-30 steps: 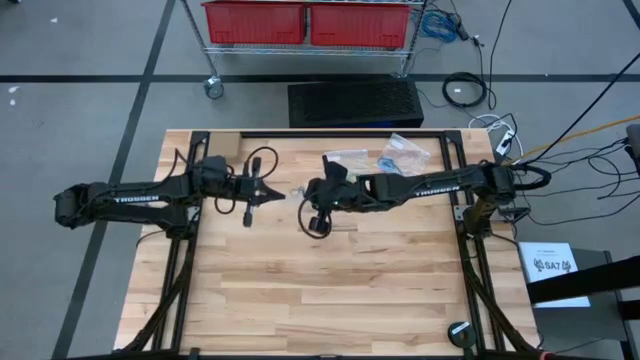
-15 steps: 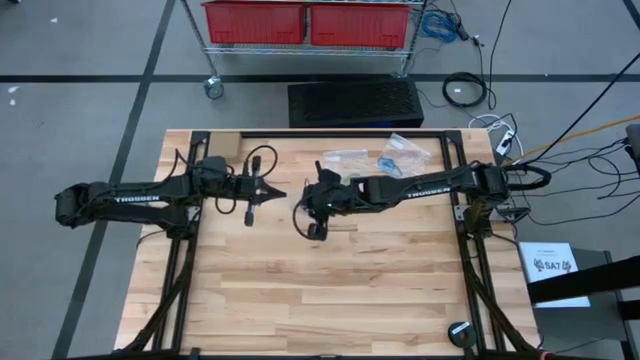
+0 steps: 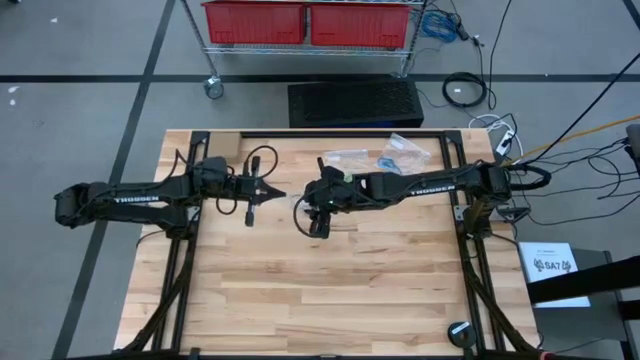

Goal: Sort rubber bands
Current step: Close the transparent zip bag

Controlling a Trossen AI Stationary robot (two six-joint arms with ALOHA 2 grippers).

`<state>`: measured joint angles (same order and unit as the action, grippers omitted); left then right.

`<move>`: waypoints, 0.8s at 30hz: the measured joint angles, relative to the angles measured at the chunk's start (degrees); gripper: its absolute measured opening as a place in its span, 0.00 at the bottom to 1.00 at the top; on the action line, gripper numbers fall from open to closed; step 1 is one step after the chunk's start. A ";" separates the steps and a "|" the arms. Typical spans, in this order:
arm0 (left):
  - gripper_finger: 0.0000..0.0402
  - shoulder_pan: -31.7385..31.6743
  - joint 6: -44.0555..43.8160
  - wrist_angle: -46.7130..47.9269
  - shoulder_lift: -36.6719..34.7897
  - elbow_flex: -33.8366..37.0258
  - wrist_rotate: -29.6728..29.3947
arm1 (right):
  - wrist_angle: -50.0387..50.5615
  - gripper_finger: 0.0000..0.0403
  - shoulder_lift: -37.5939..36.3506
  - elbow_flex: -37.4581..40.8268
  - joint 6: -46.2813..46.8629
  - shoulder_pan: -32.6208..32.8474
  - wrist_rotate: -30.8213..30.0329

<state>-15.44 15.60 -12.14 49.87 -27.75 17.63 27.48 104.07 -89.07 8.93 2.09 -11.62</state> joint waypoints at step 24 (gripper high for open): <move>0.01 1.44 -0.65 6.16 1.79 -0.04 -6.40 | 34.48 0.03 -0.72 2.36 5.31 5.21 -4.34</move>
<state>-14.00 14.95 -5.97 51.66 -27.79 11.23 61.96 103.35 -86.71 14.25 7.30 -15.96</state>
